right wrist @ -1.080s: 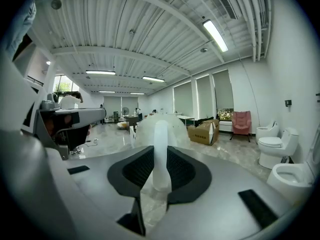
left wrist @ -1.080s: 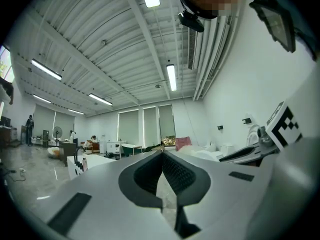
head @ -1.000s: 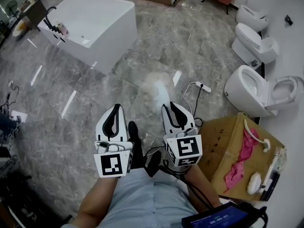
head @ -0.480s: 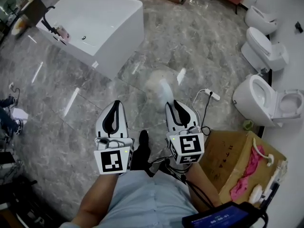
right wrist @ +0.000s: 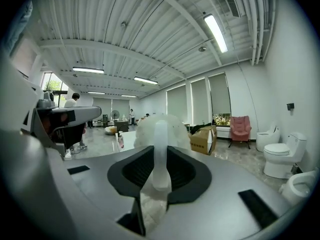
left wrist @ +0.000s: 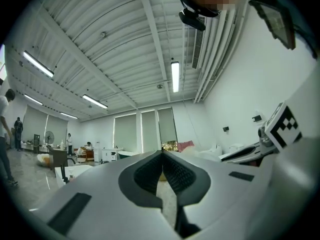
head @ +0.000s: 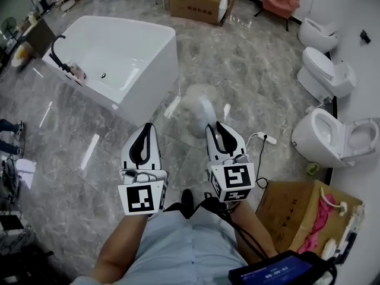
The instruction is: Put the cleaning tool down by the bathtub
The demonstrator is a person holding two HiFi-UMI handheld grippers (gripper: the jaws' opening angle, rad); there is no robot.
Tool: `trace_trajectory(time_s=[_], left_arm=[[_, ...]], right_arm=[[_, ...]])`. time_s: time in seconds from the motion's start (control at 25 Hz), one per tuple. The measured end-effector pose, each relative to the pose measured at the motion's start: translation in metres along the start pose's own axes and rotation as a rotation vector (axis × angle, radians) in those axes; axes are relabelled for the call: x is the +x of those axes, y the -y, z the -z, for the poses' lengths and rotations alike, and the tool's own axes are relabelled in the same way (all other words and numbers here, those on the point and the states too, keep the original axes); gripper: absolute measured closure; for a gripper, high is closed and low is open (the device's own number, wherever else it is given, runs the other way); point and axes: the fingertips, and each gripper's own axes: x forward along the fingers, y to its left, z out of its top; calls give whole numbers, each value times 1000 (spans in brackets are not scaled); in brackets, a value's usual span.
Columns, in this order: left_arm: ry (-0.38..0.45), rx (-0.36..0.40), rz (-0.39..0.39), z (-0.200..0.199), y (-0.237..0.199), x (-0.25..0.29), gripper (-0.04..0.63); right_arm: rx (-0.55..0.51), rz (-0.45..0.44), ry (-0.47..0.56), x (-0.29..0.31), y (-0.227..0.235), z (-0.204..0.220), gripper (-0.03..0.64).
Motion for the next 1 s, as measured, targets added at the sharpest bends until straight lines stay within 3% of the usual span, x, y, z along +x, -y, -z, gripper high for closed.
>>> trace_trajectory(time_s=[0.4,0.56,1.0], left_arm=[[-10,-17,33,18,-1,43,578],[-79,-8,24,44,-7,67,578],[-149,-14,7,91,-6,210,578]], right_arm=[[11,23,-14,37,22,-2,526],[26,26,-37,63,38,7,526],[78,-4,-122,184,122,28,526]])
